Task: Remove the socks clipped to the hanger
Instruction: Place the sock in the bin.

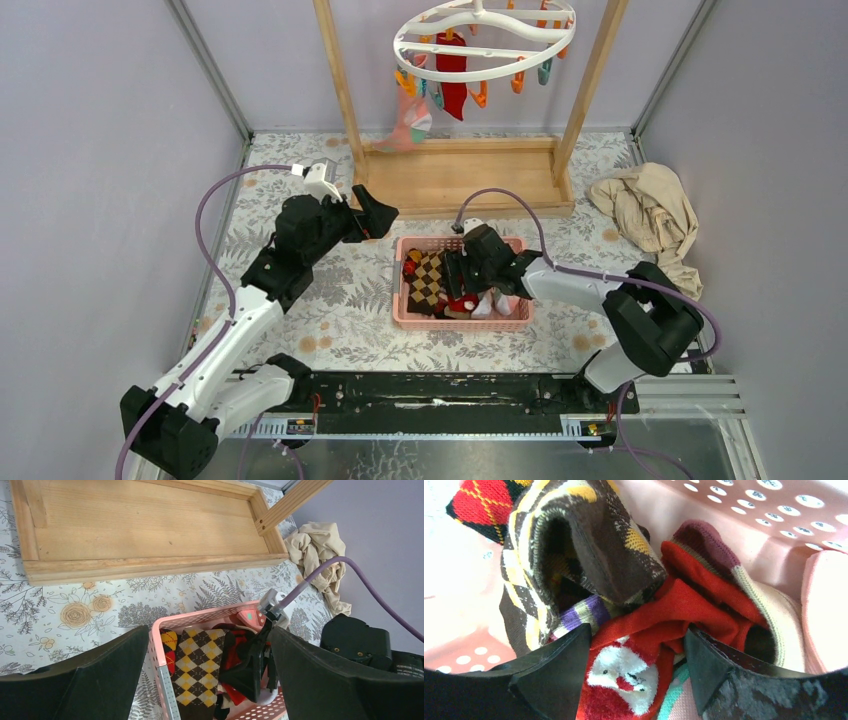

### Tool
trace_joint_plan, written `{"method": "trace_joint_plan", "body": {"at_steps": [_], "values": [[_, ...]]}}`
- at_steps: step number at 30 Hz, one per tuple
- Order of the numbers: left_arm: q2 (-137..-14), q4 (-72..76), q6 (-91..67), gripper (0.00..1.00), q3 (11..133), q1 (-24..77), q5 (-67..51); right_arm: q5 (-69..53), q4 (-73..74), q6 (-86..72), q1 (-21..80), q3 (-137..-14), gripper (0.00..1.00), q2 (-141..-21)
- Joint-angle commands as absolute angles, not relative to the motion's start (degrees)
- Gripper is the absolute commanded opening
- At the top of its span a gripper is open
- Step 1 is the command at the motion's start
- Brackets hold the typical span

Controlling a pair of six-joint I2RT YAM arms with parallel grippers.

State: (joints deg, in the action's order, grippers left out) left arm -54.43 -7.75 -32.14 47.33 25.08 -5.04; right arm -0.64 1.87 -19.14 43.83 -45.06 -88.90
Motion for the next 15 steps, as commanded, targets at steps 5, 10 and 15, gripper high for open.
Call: {"method": "trace_joint_plan", "body": {"at_steps": [5, 10, 15], "values": [[-54.45, -7.47, -30.55, 0.99, 47.59, 25.41, -2.51, 2.63, 11.39, -19.79, 44.0, -45.74, 0.76, -74.78], [-55.05, -7.18, -29.74, 0.99, 48.34, 25.43, -0.25, 1.83, 15.35, -21.0, 43.97, -46.67, 0.77, -66.88], [-59.25, -4.6, -26.98, 0.99, 51.07, 25.49, 4.22, 0.81, 16.38, -23.07, 44.08, -45.61, 0.77, -61.09]]}}
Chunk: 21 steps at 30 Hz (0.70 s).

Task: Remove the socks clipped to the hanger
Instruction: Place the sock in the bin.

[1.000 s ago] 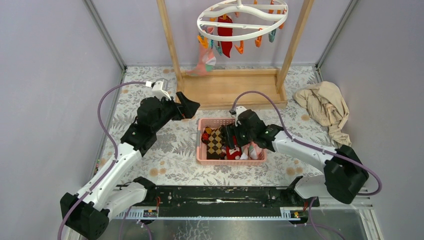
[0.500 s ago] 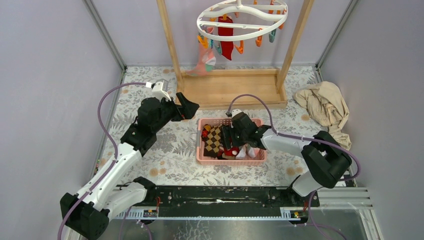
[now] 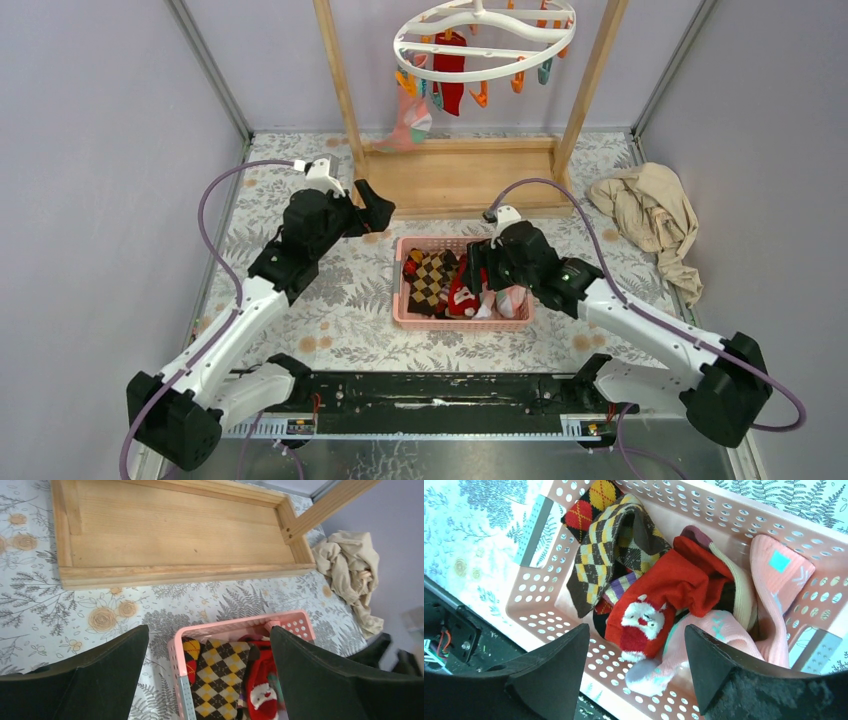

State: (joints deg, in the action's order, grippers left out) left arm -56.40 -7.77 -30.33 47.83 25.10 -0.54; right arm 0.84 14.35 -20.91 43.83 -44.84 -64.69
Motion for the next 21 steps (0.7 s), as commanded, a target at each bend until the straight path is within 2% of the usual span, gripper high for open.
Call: {"method": "trace_joint_plan", "body": {"at_steps": [1, 8, 21], "values": [[-60.37, -3.63, -26.3, 0.99, 51.59, 25.49, 4.75, 0.65, 16.15, -23.44, 44.05, -45.02, 0.77, -59.83], [-72.34, 4.82, -20.04, 0.99, 57.08, 25.87, 9.71, -1.9, 13.19, -25.49, 43.96, -41.54, 0.78, -54.14], [-92.56, 29.85, 0.13, 0.99, 65.12, 26.42, 18.21, -6.92, 6.13, -25.88, 43.98, -38.01, 0.79, -55.04]]}}
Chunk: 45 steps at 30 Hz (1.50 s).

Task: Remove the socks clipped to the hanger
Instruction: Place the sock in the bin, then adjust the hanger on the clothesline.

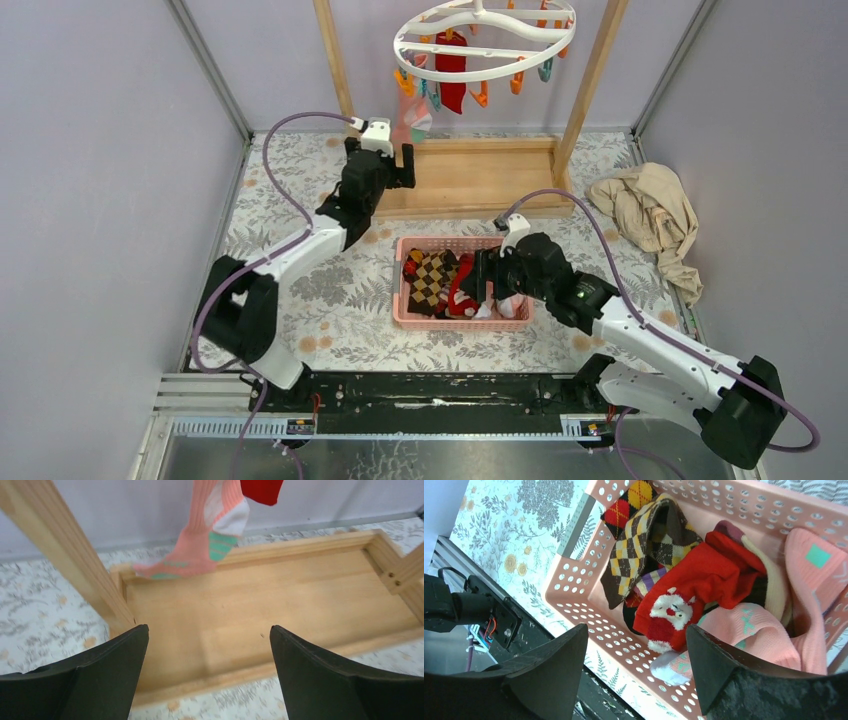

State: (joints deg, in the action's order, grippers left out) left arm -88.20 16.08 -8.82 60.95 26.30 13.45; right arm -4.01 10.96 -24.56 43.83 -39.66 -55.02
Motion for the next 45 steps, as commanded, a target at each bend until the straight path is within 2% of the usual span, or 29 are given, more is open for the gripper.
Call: {"method": "trace_joint_plan", "body": {"at_steps": [1, 8, 16, 32, 35, 37, 40, 43, 45], "values": [[-94.35, 30.78, 1.48, 0.99, 66.41, 26.26, 18.36, -7.23, 5.93, -26.0, 43.97, -37.71, 0.79, -54.96], [-105.32, 32.6, 2.39, 0.99, 75.56, 23.79, 13.78, -7.74, 6.18, -25.47, 43.98, -37.71, 0.79, -54.26], [-112.47, 34.07, 0.17, 0.99, 80.14, 20.57, 8.87, -8.67, 5.83, -25.92, 43.98, -36.85, 0.8, -53.46], [-117.07, 39.04, -10.13, 0.98, 81.32, 18.66, 2.43, -10.08, 6.28, -25.84, 43.98, -37.36, 0.8, -56.32], [-117.01, 38.47, -11.29, 0.9, 81.42, 18.17, 1.6, -10.06, 6.16, -26.16, 43.98, -37.1, 0.8, -56.08], [-116.94, 37.49, -11.99, 0.74, 81.72, 17.74, 0.82, -10.26, 6.24, -26.26, 44.01, -37.09, 0.8, -56.05], [-116.85, 34.79, -13.48, 0.38, 83.18, 17.16, 1.19, -10.66, 6.32, -26.4, 44.03, -37.22, 0.8, -56.07], [-116.08, 33.34, -13.38, 0.2, 83.23, 17.14, 0.53, -10.91, 6.48, -26.63, 43.95, -37.31, 0.8, -56.12], [-115.17, 32.2, -13.3, 0.13, 82.99, 17.14, 0.4, -11.23, 6.63, -26.79, 44.02, -37.52, 0.8, -56.16]]}}
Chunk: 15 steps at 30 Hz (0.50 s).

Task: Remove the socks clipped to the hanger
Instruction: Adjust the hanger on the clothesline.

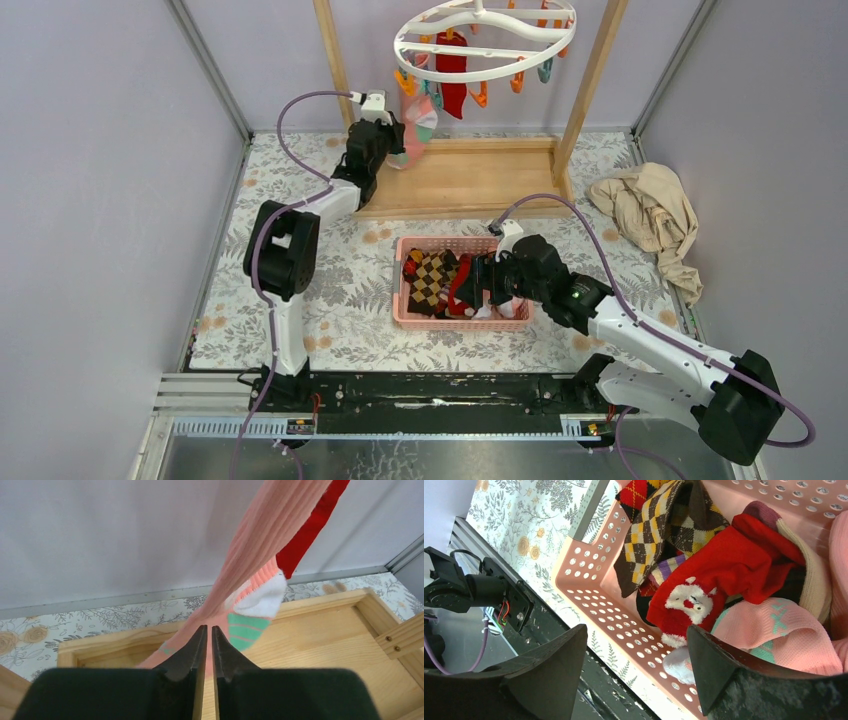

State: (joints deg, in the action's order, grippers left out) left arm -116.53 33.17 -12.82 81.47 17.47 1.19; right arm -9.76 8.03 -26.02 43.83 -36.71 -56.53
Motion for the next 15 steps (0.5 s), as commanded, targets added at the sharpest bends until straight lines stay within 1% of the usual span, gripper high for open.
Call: {"method": "trace_joint_plan", "body": {"at_steps": [1, 4, 10, 11, 12, 13, 14, 15], "values": [[-114.48, 31.92, -13.35, 0.11, 82.65, 17.14, 0.28, -11.32, 6.54, -27.02, 43.98, -37.57, 0.8, -56.11], [-111.5, 32.95, -14.39, 0.07, 79.53, 17.14, -1.37, -11.57, 6.44, -27.37, 43.97, -37.46, 0.8, -56.07], [-105.06, 36.46, -16.31, 0.07, 71.48, 17.38, -3.05, -12.02, 5.56, -28.55, 43.98, -36.16, 0.8, -55.65], [-104.24, 37.24, -16.3, 0.08, 70.29, 17.54, -3.2, -12.08, 5.42, -28.63, 44.03, -35.99, 0.8, -55.57], [-103.81, 37.7, -16.01, 0.14, 69.34, 17.69, -3.05, -12.2, 5.37, -28.72, 43.99, -35.81, 0.8, -55.48], [-103.73, 38.01, -15.78, 0.3, 68.88, 17.75, -2.87, -12.21, 5.24, -28.69, 44.02, -35.66, 0.8, -55.46], [-104.02, 38.03, -15.66, 0.43, 68.73, 17.72, -2.83, -12.32, 5.24, -28.71, 44.0, -35.54, 0.8, -55.38], [-104.34, 38.0, -15.42, 0.49, 68.8, 17.75, -3.08, -12.38, 5.13, -28.77, 43.95, -35.32, 0.8, -55.31]]}}
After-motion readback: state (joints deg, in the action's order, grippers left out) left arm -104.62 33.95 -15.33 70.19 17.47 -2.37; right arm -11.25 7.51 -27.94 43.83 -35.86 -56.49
